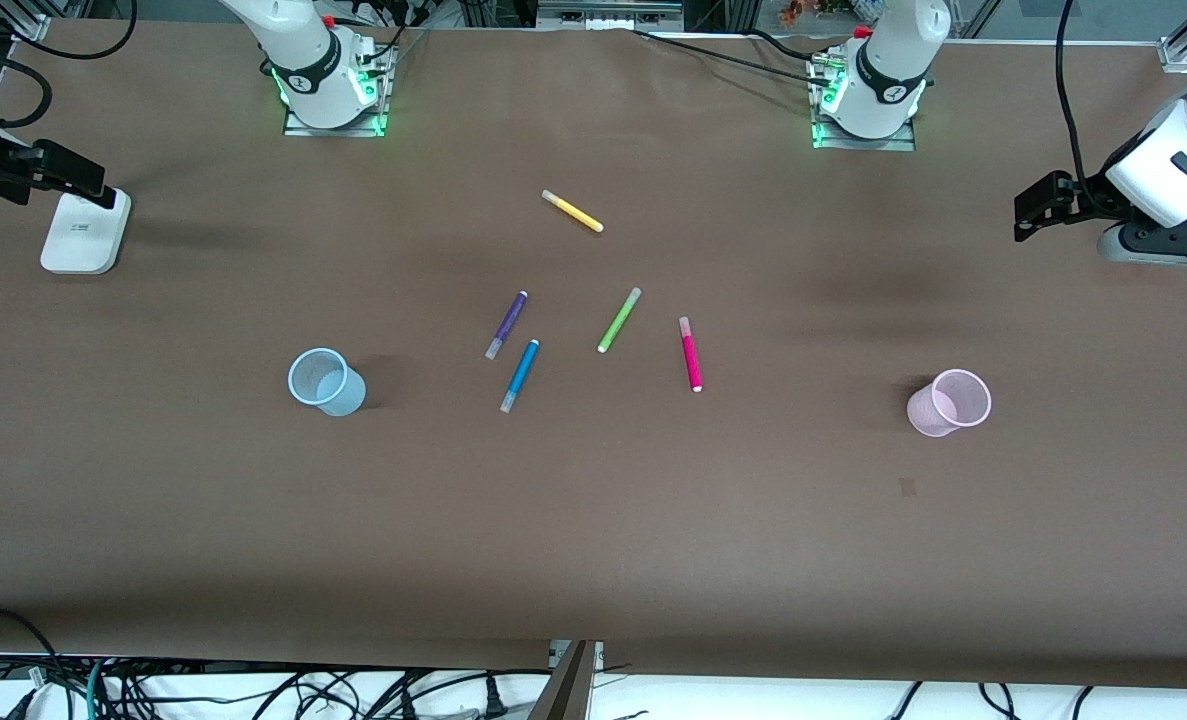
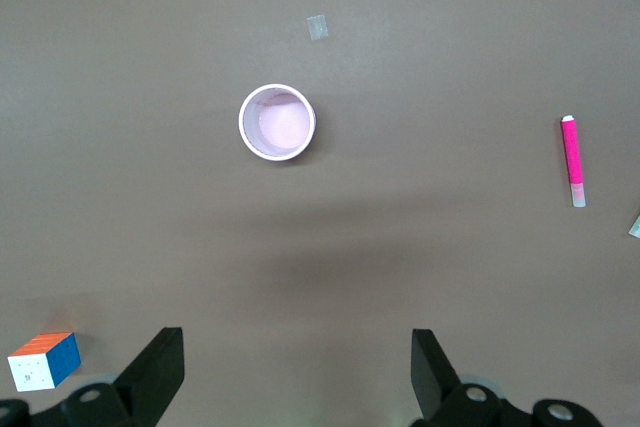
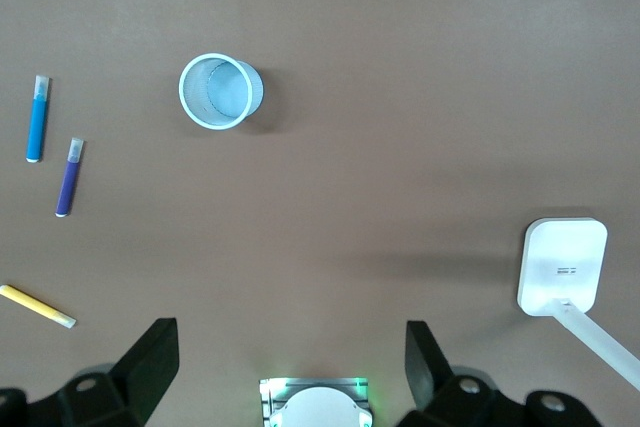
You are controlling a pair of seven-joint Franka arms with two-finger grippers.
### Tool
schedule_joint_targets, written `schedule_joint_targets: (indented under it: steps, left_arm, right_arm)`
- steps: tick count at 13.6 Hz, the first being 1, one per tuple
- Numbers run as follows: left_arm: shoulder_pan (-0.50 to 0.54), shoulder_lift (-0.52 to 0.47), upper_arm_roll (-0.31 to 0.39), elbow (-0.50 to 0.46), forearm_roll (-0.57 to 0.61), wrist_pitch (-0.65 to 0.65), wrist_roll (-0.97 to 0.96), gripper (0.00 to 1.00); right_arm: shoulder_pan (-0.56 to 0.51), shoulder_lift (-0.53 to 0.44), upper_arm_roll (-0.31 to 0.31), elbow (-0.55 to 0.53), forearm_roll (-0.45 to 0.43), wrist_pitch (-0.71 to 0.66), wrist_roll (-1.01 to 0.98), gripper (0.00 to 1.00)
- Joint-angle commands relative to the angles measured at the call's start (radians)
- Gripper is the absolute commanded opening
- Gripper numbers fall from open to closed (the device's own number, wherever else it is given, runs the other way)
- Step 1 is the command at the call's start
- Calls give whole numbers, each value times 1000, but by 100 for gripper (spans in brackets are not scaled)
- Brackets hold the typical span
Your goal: Place pink and blue markers in matching cups
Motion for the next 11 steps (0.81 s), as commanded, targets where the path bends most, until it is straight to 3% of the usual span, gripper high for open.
schedule_joint_targets:
  steps: [1,11]
  left_arm:
    - [4,-13,-1,1,-21,-18,19,100]
    - [4,-9,1,7,-21,-23,22,100]
  right_arm:
    - [-10,5,12,23,15,-17,18,100]
    - [-11,16,8,18,18,-6,4,100]
